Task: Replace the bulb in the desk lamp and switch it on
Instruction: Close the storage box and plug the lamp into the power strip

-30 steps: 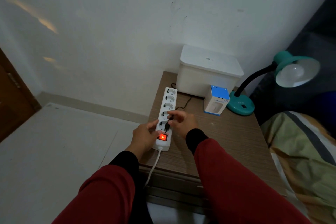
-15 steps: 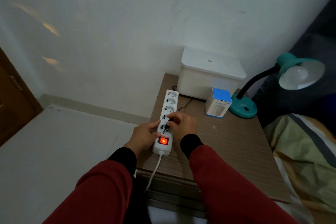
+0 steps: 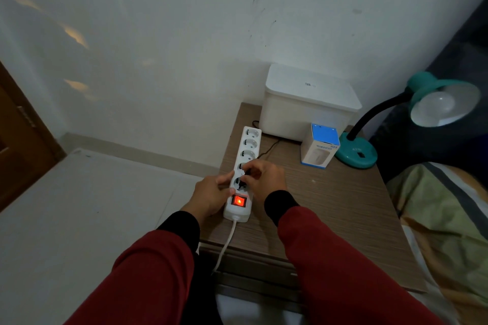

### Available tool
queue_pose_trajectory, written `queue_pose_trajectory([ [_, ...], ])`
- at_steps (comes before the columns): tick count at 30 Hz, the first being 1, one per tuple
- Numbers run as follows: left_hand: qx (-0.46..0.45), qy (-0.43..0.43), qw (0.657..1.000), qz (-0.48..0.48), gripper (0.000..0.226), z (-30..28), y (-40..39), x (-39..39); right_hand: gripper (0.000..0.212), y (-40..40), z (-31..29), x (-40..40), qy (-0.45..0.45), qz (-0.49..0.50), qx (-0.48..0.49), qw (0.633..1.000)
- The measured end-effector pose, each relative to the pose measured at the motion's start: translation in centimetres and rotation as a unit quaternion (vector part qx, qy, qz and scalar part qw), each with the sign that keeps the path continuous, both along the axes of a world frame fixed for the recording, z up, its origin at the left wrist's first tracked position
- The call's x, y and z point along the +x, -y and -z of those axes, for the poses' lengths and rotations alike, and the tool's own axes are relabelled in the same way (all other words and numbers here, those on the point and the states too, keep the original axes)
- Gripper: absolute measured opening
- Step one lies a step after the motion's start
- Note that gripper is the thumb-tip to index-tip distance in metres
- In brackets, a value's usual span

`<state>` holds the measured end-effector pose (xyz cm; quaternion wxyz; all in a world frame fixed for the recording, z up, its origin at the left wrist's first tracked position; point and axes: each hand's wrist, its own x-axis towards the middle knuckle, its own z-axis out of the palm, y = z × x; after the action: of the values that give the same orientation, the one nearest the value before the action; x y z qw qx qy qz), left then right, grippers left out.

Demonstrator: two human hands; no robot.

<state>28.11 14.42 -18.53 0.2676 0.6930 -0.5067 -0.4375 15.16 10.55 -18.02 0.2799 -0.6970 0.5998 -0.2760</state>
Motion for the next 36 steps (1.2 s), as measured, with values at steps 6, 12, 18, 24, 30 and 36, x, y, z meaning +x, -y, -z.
queue_pose_trajectory([
  [6, 0.000, -0.005, 1.000, -0.004, 0.048, 0.1, 0.1, 0.0, 0.023, -0.1, -0.1, -0.4, 0.015, 0.002, 0.017, 1.000],
  [12, 0.000, 0.000, 1.000, -0.005, 0.049, 0.2, 0.2, 0.0, 0.021, 0.1, -0.1, 0.2, -0.005, -0.019, 0.021, 1.000],
  [18, 0.000, 0.005, 1.000, -0.003, 0.049, 0.4, 0.3, 0.1, 0.019, 0.0, 0.3, 0.4, -0.027, -0.035, 0.013, 0.999],
  [24, -0.003, 0.010, 1.000, -0.008, 0.048, 0.3, 0.1, -0.1, 0.019, -0.4, 0.3, 0.4, -0.069, -0.049, 0.016, 0.996],
  [30, 0.015, 0.125, 0.991, 0.047, 0.040, -0.3, 0.3, -0.4, 0.043, 0.7, -2.1, 0.4, -0.198, -0.129, 0.117, 0.965],
  [36, 0.064, 0.291, 0.947, 0.117, 0.035, -2.0, 1.4, -0.5, 0.068, 1.5, -5.5, -0.7, -0.294, -0.149, 0.165, 0.930],
])
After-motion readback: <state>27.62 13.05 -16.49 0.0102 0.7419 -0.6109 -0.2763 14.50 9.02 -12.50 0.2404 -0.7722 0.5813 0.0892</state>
